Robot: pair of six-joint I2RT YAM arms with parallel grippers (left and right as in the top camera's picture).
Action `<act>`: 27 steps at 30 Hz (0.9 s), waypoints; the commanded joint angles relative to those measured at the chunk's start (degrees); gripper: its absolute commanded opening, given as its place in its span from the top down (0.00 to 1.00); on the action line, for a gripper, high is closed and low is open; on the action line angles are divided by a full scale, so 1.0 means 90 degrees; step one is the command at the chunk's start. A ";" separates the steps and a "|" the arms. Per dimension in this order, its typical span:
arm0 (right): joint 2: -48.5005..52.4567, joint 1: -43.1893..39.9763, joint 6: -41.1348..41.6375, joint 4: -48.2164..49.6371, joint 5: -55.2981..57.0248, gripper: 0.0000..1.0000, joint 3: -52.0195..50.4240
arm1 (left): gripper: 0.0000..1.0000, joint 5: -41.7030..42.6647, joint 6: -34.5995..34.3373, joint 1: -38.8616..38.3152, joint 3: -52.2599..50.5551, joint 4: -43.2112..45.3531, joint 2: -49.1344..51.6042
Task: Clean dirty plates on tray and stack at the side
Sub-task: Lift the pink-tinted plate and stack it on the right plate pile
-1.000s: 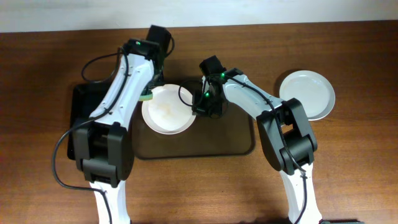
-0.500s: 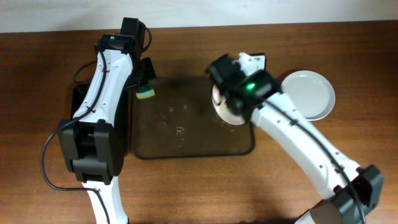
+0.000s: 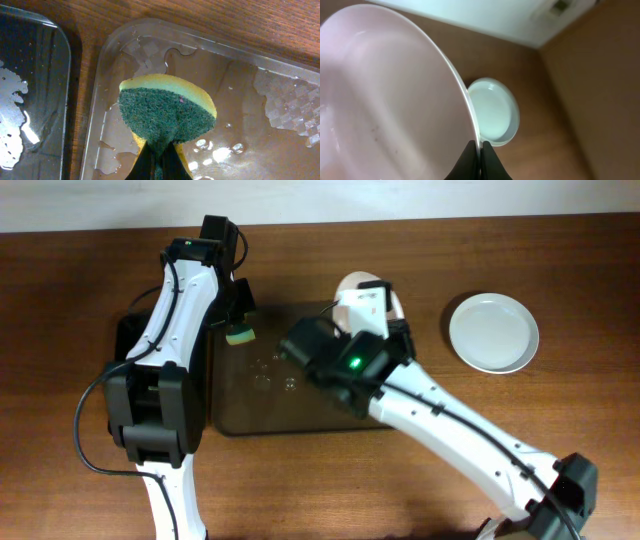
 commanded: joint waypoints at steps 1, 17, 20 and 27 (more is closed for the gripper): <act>-0.0238 -0.1270 0.0216 0.0056 -0.1685 0.96 0.0061 | 0.99 0.0073 0.0044 -0.0007 0.0027 0.0007 -0.0007; 0.1581 -0.7669 -0.1773 0.1872 -0.6290 0.95 0.0010 | 0.99 0.0070 0.0041 -0.0080 0.0027 0.0017 -0.0007; 0.2040 -0.7669 -0.2084 0.1695 -0.6759 0.52 0.0007 | 0.99 0.0068 0.0352 -0.0080 0.0027 -0.0012 -0.0007; 0.0537 -0.6829 -0.2555 0.1229 -0.7427 0.31 0.0340 | 0.99 -0.0544 0.0612 0.0284 0.0546 -0.1054 -0.1127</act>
